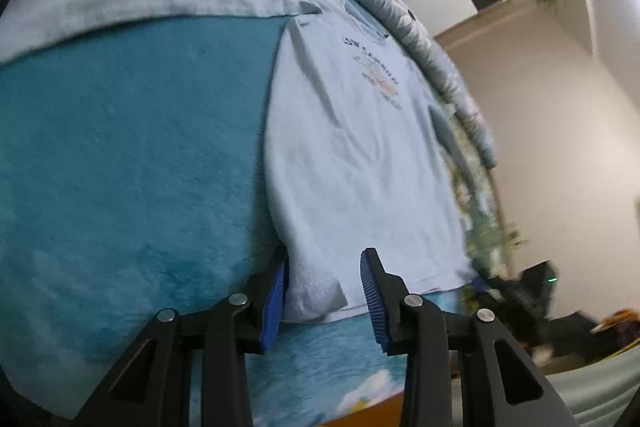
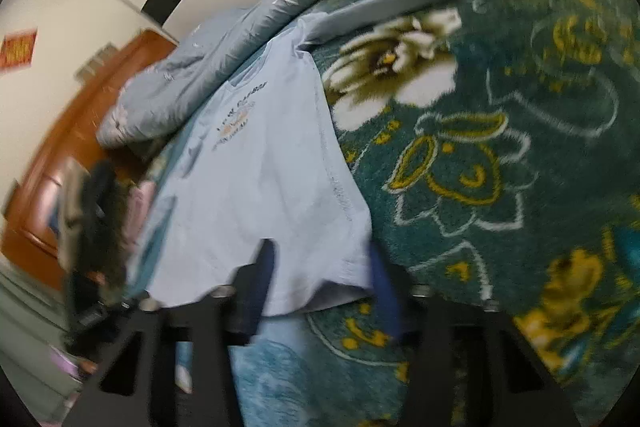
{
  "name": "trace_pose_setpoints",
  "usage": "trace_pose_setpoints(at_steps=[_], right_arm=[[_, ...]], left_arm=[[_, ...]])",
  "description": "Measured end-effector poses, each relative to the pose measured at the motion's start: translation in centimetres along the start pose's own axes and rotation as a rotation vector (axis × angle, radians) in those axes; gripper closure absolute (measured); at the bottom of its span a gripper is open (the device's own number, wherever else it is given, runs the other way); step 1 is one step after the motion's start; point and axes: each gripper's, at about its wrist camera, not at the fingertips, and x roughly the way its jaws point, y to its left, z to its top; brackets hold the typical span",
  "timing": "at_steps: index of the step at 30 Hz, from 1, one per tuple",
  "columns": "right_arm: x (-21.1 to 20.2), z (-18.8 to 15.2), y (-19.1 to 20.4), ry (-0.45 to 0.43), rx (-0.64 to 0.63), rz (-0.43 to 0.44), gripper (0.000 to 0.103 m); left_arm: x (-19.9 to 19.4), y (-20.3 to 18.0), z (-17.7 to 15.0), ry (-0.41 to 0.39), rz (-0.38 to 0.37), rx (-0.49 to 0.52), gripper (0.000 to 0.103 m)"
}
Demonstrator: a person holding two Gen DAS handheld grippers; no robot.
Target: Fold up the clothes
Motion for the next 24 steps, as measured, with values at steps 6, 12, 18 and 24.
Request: trace_pose_setpoints(at_steps=[6, 12, 18, 24], right_arm=[[0.9, 0.1, -0.5, 0.021, 0.073, 0.046, 0.095], [-0.6, -0.1, -0.1, -0.008, 0.055, -0.014, 0.098], [-1.0, -0.4, -0.9, 0.003, 0.054, -0.047, 0.098], [-1.3, 0.2, -0.1, -0.009, 0.002, -0.038, 0.093]], left_arm=[[0.3, 0.5, -0.2, -0.018, 0.021, -0.050, 0.097], [-0.1, -0.6, -1.2, -0.039, 0.071, 0.012, 0.098], [0.6, -1.1, -1.8, -0.024, 0.113, 0.057, 0.098], [-1.0, -2.6, -1.7, -0.029, 0.106, 0.195, 0.086]])
